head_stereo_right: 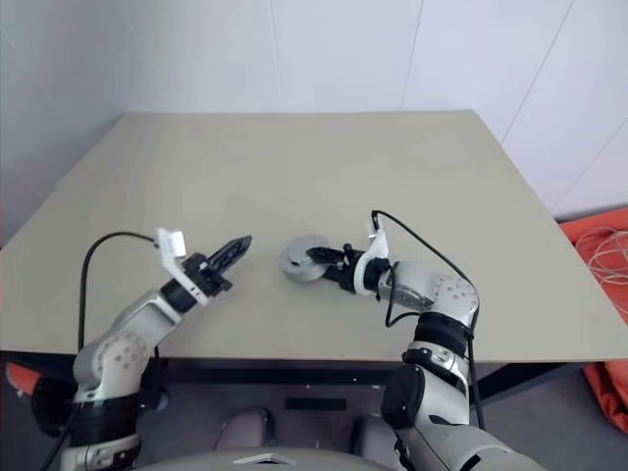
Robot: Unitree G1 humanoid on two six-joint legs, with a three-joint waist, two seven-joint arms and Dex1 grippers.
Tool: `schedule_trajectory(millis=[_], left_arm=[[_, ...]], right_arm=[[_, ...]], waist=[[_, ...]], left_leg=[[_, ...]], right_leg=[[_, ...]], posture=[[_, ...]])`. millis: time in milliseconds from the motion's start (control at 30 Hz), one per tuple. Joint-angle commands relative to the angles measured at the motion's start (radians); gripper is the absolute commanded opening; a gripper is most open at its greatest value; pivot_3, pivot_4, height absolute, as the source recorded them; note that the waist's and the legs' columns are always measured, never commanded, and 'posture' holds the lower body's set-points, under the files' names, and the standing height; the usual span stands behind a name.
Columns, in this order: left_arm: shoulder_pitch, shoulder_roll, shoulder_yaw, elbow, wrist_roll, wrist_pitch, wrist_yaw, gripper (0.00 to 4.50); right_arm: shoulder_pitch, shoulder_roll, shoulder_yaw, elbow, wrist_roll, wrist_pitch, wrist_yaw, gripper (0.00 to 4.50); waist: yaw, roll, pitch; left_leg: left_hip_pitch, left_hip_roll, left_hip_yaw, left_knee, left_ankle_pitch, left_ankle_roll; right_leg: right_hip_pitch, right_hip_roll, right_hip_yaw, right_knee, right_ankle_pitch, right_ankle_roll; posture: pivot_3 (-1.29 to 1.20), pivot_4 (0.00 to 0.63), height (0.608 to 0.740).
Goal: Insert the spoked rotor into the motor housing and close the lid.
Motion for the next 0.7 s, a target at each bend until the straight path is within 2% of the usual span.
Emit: schedule_trajectory(millis=[33,167,433,700], left_arm=[[0.076,-0.022,0.026,-0.088,-0.165,0.074,0.061,0.57],[0.119,-0.053,0.02,-0.091,-0.26,0.103,0.139,1.9],[0.083,-0.089,0.033,-0.027,-0.488,0.133,0.292,4.45],[0.036,-0.14,0.017,0.062,-0.678,0.117,0.46,4.5]], right_arm=[[-0.043,-0.002,0.008,-0.029,0.076,-0.01,0.031,1.98],[-0.07,-0.004,0.025,-0.02,0.101,-0.008,0.036,1.98],[-0.086,0.007,0.073,-0.034,0.188,-0.019,0.0,1.98],[-0.065,0.014,0.149,-0.067,0.328,-0.079,-0.076,1.98]], waist=[[0.0,0.0,0.0],[0.0,0.0,0.0],[0.001,-0.001,0.0],[0.002,-0.001,0.0]], left_leg=[[0.0,0.0,0.0,0.0,0.0,0.0],[0.001,0.001,0.0,0.001,0.001,-0.001],[0.0,0.001,-0.001,0.004,0.001,-0.002],[0.0,0.001,-0.001,0.005,0.001,-0.002]], right_leg=[[0.0,0.0,0.0,0.0,-0.002,0.003],[0.0,0.001,0.0,0.001,-0.004,0.007],[0.001,0.001,0.001,0.001,-0.002,0.01],[0.002,0.002,0.001,0.001,0.0,0.013]], posture=[[0.0,0.0,0.74],[0.0,0.0,0.74],[0.0,0.0,0.74],[0.0,0.0,0.74]])
